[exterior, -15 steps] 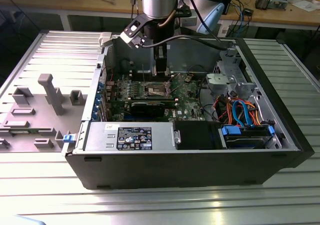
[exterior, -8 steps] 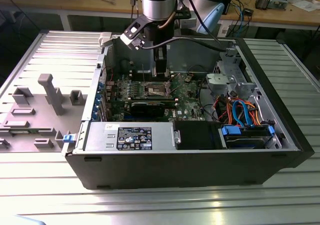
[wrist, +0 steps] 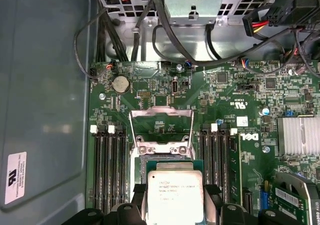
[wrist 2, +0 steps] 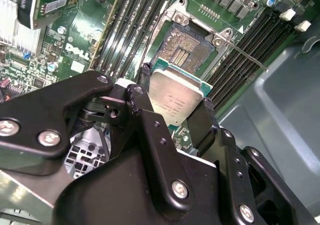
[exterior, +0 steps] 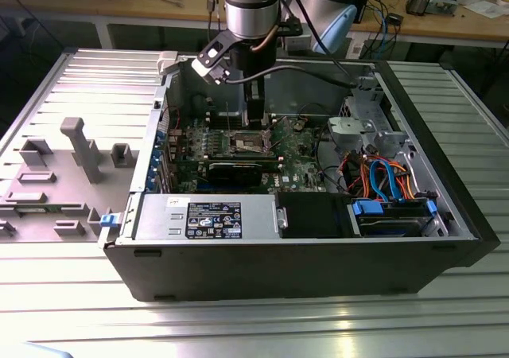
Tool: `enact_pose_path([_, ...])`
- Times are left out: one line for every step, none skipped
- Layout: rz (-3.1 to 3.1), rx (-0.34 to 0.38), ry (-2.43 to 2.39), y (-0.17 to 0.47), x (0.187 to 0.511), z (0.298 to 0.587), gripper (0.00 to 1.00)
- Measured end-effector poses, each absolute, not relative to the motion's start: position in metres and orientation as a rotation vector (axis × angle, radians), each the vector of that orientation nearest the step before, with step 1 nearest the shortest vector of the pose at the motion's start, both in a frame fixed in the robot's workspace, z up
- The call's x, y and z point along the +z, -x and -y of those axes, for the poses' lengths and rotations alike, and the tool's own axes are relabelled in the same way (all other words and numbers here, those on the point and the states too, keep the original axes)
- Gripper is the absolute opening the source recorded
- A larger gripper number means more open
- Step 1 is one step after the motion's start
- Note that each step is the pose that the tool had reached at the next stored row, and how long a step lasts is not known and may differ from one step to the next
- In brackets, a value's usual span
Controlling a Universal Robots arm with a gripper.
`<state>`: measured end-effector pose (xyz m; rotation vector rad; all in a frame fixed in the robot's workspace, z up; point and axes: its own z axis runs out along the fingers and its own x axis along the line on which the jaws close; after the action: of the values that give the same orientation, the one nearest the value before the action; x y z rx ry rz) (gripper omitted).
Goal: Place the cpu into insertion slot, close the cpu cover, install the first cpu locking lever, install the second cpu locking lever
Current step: 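Place the cpu into insertion slot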
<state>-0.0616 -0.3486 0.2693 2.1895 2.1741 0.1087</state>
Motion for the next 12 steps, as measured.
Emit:
enact_pose_path([-2.166, 0.108, -2.196, 0.062, 0.268, 0.348, 0.54])
enact_pose_path([-2.165, 0.108, -2.198, 0.063, 0.265, 0.348, 0.54])
enact_pose_path([-2.165, 0.108, -2.197, 0.063, 0.264, 0.348, 0.54])
enact_pose_path([-2.167, 0.108, -2.196, 0.064, 0.262, 0.348, 0.54])
enact_pose_path([-2.172, 0.108, -2.191, 0.065, 0.261, 0.348, 0.54])
enact_pose_path([-2.176, 0.108, -2.187, 0.066, 0.259, 0.348, 0.54])
enact_pose_path([-2.182, 0.109, -2.182, 0.067, 0.258, 0.348, 0.54])
enact_pose_path([-2.186, 0.109, -2.178, 0.067, 0.257, 0.348, 0.54])
enact_pose_path([-2.189, 0.109, -2.175, 0.068, 0.256, 0.348, 0.54])
enact_pose_path([-2.194, 0.109, -2.170, 0.068, 0.256, 0.348, 0.54])
enact_pose_path([-2.194, 0.109, -2.170, 0.068, 0.256, 0.348, 0.54])
enact_pose_path([-2.194, 0.109, -2.170, 0.068, 0.256, 0.348, 0.54])
